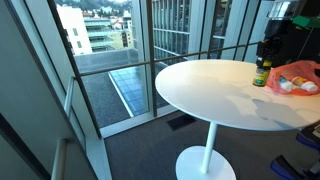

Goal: Remove the yellow and brown bottle from the plastic bag and place it on the table

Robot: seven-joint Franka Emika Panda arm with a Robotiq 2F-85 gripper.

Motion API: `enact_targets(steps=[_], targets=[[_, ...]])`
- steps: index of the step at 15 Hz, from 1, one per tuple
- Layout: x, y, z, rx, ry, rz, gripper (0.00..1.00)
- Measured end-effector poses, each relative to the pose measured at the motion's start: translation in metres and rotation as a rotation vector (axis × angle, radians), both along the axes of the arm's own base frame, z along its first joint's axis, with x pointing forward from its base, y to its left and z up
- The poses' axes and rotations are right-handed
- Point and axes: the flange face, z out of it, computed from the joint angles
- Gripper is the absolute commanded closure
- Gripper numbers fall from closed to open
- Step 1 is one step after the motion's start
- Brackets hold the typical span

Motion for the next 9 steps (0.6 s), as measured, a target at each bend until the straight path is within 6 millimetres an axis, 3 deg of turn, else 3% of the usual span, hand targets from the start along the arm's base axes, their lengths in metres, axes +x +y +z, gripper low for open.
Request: enact_targets(steps=[5,9], targets=[[0.012,0.024,-0.025,-0.038,0.012,0.024,0.80],[0.020,0.032,-0.045,-0.045,0.006,-0.019,0.80]])
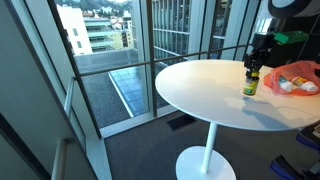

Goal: Remove the yellow and brown bottle from the plastic bag and place it on the table

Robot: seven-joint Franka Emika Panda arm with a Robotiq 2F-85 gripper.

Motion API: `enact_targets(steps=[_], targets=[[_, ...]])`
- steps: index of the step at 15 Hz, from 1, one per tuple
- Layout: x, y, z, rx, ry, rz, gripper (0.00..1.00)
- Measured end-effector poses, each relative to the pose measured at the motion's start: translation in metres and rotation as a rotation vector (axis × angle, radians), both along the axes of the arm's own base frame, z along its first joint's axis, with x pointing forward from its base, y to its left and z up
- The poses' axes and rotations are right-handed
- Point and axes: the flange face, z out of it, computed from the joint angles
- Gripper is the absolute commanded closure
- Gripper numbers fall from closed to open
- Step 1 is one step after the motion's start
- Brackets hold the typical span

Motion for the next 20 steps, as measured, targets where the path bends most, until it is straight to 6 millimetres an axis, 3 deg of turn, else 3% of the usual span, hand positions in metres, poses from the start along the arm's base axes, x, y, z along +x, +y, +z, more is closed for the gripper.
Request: enact_targets(steps=[4,5,6,10,14,20], targets=[[0.007,-0.001,-0.016,-0.009,-0.027,-0.043,0.80],[0.008,-0.001,-0.018,-0.011,-0.035,-0.047,0.50],[0.009,-0.002,-0.020,-0.013,-0.045,-0.050,0.29],[0.012,0.000,-0.018,-0.008,-0.064,-0.054,0.01],[0.015,0.011,0.004,-0.002,-0.095,-0.032,0.00],[0.004,0.020,0.065,0.014,-0.079,-0.018,0.00]])
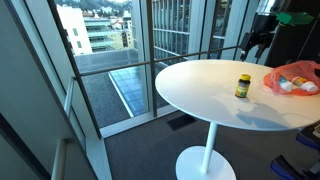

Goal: Remove the yellow and brown bottle from the plastic bag and place it on the table

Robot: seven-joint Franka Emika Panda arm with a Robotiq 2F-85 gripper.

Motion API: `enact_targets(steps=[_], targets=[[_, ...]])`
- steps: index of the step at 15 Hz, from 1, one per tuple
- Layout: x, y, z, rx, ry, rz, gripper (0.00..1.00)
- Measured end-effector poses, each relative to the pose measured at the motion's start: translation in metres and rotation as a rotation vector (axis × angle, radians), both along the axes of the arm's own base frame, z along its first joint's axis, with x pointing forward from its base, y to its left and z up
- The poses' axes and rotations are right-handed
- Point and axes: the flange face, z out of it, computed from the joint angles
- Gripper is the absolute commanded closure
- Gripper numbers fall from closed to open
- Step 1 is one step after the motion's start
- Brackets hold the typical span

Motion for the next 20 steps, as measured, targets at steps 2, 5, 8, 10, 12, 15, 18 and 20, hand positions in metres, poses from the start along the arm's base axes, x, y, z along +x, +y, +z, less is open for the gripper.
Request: enact_targets(steps=[2,5,8,10,12,15,18,20], targets=[[-0.008,0.001,0.020,0.007,0.024,-0.005,0.00],[-0.022,0.002,0.051,0.000,0.056,-0.034,0.00],[-0.037,-0.002,0.081,-0.014,0.068,-0.066,0.00],[-0.049,-0.006,0.102,-0.024,0.070,-0.079,0.00],[-0.061,-0.011,0.123,-0.029,0.071,-0.088,0.00],[-0.081,-0.017,0.151,-0.025,0.079,-0.103,0.00],[-0.096,-0.022,0.170,-0.018,0.092,-0.117,0.00],[-0.097,-0.023,0.171,-0.017,0.092,-0.118,0.00]])
